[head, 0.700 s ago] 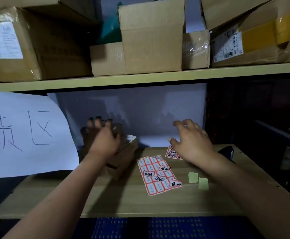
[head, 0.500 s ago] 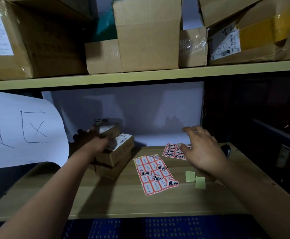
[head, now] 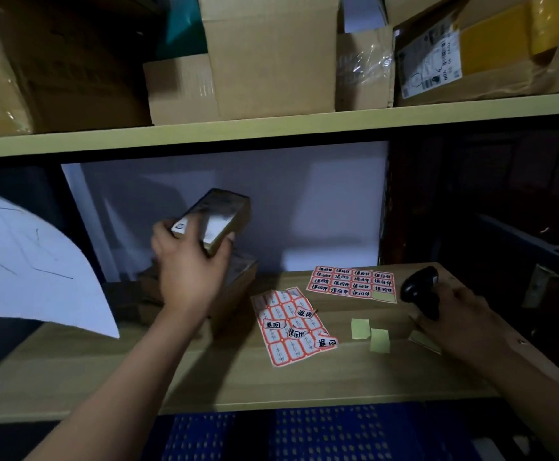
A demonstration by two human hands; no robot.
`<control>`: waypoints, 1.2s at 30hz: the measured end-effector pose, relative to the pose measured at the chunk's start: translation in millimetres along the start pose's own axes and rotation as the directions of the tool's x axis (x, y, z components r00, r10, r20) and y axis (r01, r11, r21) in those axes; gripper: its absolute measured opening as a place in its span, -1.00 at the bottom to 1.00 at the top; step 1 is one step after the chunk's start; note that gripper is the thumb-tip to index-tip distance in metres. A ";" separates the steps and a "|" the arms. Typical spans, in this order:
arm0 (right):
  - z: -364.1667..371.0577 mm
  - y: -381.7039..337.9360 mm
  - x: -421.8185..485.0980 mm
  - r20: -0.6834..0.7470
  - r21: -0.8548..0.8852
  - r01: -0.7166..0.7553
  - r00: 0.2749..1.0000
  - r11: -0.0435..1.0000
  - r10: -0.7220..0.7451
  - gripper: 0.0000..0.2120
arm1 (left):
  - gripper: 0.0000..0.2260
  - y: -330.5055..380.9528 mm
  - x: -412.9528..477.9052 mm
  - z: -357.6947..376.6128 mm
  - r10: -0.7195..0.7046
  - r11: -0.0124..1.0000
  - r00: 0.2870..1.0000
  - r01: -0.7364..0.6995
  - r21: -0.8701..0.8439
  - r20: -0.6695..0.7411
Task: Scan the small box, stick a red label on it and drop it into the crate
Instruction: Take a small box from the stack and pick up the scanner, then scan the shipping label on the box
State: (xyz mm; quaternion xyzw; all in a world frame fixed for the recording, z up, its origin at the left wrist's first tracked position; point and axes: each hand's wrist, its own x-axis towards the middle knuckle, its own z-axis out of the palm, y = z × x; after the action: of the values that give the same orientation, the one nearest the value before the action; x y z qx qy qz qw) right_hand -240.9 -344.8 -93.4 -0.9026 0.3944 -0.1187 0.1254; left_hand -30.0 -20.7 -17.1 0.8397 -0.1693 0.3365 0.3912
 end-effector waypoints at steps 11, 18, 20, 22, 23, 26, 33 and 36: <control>15.8 4.5 32.0 0.005 0.040 0.050 0.999 0.998 -0.051 -0.66 | -0.55 57.0 -120.8 41.0 0.210 0.935 0.976 -0.216 -0.282 -0.050; -20.2 -4.3 5.9 -0.099 0.507 -0.029 0.991 0.861 0.092 -0.63 | -0.36 57.3 -160.8 56.0 0.271 0.924 0.962 -0.255 -0.286 0.016; -37.0 -15.1 -17.4 -0.101 0.724 -0.005 0.988 0.689 0.114 -0.70 | -0.30 58.9 -166.8 56.5 0.279 0.919 0.959 -0.253 -0.302 0.044; -54.6 -26.2 -44.3 -0.072 0.884 0.025 0.994 0.467 0.084 -0.91 | -0.28 59.3 -169.6 56.8 0.308 0.918 0.950 -0.280 -0.281 0.059; -62.8 -31.5 -58.4 -0.044 0.926 0.018 0.997 0.376 0.060 -0.92 | -0.29 59.0 -169.4 56.3 0.330 0.916 0.943 -0.305 -0.261 0.054; -85.1 -48.6 -98.5 0.016 0.984 -0.008 0.999 0.175 -0.044 -0.73 | -0.36 57.8 -161.9 55.2 0.388 0.885 0.921 -0.379 -0.272 -0.021; -108.9 -100.9 -158.9 0.075 0.989 -0.098 0.979 -0.111 -0.190 -0.66 | -0.53 49.6 -147.3 67.9 0.466 0.845 0.856 -0.506 -0.175 -0.222; -107.2 -112.7 -160.2 0.094 0.986 -0.120 0.975 -0.120 -0.201 -0.69 | -0.42 47.1 -144.8 71.3 0.446 0.867 0.867 -0.480 -0.134 -0.222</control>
State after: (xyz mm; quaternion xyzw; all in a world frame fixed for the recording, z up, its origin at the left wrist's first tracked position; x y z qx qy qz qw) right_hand -303.5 -166.1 25.0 -0.5220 0.1278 -0.2796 0.7956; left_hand -128.6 -102.6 -125.9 0.6996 -0.3601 0.4795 0.3886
